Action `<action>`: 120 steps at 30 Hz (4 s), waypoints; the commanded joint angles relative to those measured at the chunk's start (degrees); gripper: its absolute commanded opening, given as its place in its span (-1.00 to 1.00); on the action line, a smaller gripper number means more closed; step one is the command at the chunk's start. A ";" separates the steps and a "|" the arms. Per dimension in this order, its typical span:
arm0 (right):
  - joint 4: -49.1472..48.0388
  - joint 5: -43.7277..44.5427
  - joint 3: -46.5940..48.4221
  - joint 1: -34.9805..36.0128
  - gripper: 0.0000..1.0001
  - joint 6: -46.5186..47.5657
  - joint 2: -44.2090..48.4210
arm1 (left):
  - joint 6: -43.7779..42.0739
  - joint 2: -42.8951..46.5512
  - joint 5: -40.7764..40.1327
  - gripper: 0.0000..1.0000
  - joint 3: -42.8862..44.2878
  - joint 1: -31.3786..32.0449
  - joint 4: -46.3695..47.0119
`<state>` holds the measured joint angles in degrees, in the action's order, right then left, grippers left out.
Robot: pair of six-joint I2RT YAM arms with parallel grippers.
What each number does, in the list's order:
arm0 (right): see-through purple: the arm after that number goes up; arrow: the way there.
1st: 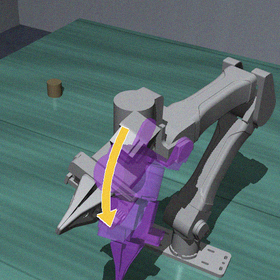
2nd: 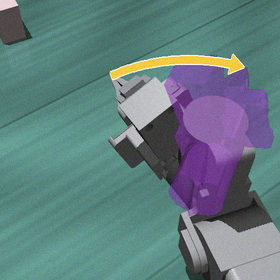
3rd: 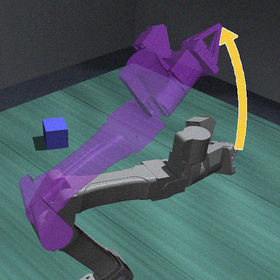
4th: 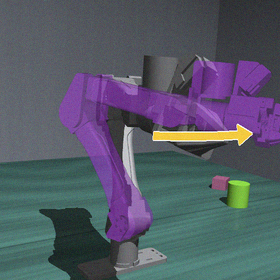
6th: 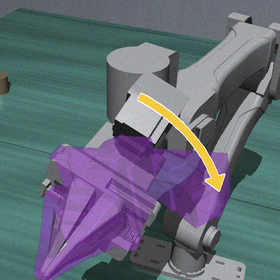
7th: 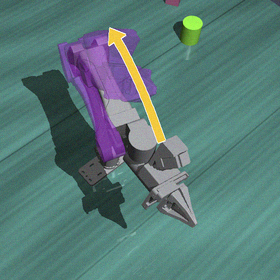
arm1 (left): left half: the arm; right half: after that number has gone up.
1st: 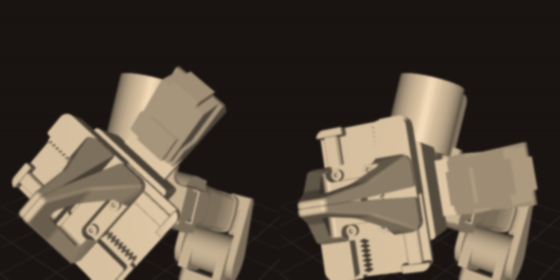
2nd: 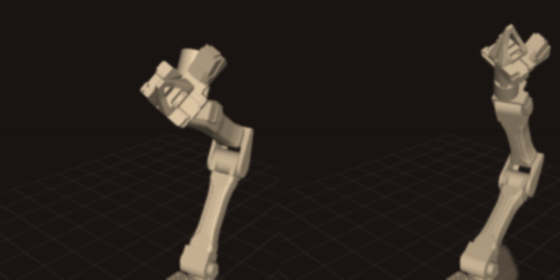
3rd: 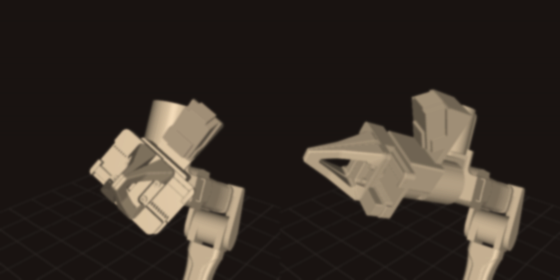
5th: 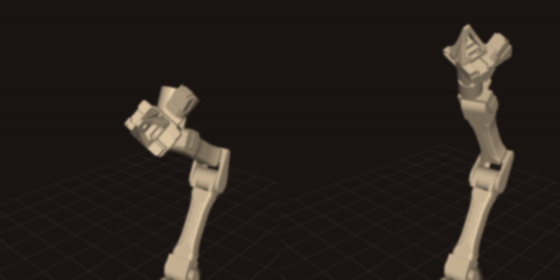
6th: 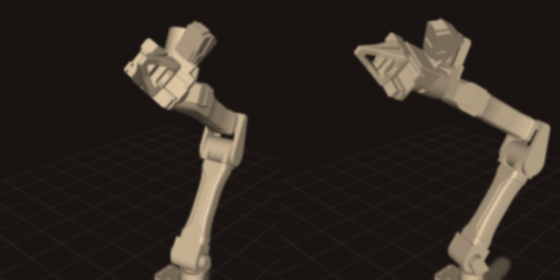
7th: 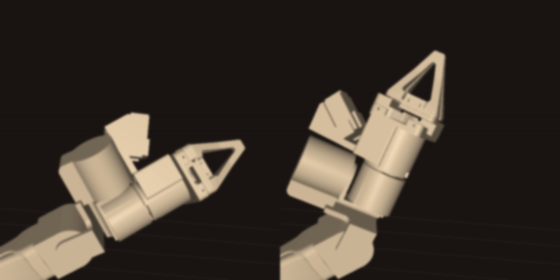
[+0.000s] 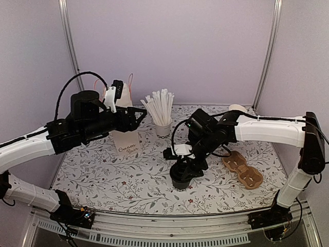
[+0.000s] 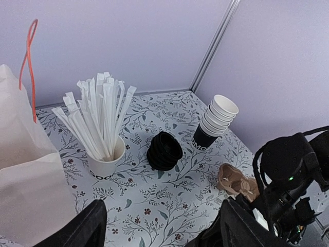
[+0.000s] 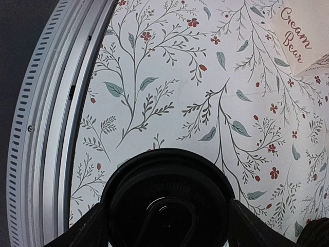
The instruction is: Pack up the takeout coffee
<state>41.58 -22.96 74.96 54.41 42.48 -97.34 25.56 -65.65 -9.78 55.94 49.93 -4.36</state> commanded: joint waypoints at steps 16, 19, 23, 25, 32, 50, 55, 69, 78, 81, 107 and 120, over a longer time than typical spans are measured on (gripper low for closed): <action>5.65 5.45 3.56 -4.35 0.26 -3.57 5.96 | 2.20 5.49 -1.07 0.54 -1.38 -3.31 -2.84; 8.27 4.91 3.71 -10.08 0.26 -3.64 9.33 | 1.87 5.65 -1.49 0.54 -0.46 -3.49 -3.82; 9.92 6.07 1.52 -17.07 0.26 -3.80 16.52 | 1.92 6.56 -1.86 0.54 -0.51 -3.60 -3.99; 10.84 7.58 0.81 -21.19 0.27 -4.39 19.96 | 2.07 7.20 -2.29 0.54 -0.93 -3.59 -3.77; 16.38 7.57 -1.93 -38.30 0.27 -5.48 24.89 | 2.63 9.14 -3.14 0.54 -2.42 -3.74 -4.90; 6.97 8.50 -9.51 -68.80 0.28 -3.53 18.45 | 3.78 9.46 -6.08 0.51 0.77 -4.44 -12.92; 2.85 5.71 -11.62 -68.84 0.30 -5.00 14.92 | 3.22 9.24 -9.66 0.50 6.50 -5.83 -20.71; 2.90 4.31 -11.51 -68.84 0.81 -7.27 17.68 | -1.48 10.36 -7.27 0.59 14.45 -12.61 -28.73; 7.88 -2.63 -9.16 -68.85 0.84 -8.33 24.11 | -2.18 1.00 5.01 0.47 22.19 -26.48 -35.53; 9.08 -8.88 -8.71 -68.86 0.81 -8.21 26.11 | -0.92 -2.11 10.85 0.37 23.61 -31.90 -35.65; 7.35 -16.22 -13.01 -68.85 0.65 -11.66 33.33 | -2.49 -20.99 15.76 -0.56 30.93 -35.87 -33.17; 7.31 -16.63 -13.61 -68.78 0.63 -10.81 33.29 | -7.38 -17.03 19.46 -1.00 36.03 -35.78 -40.71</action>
<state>49.45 -38.35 62.30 -14.33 31.51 -64.58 21.02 -86.54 6.90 88.97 14.57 -41.25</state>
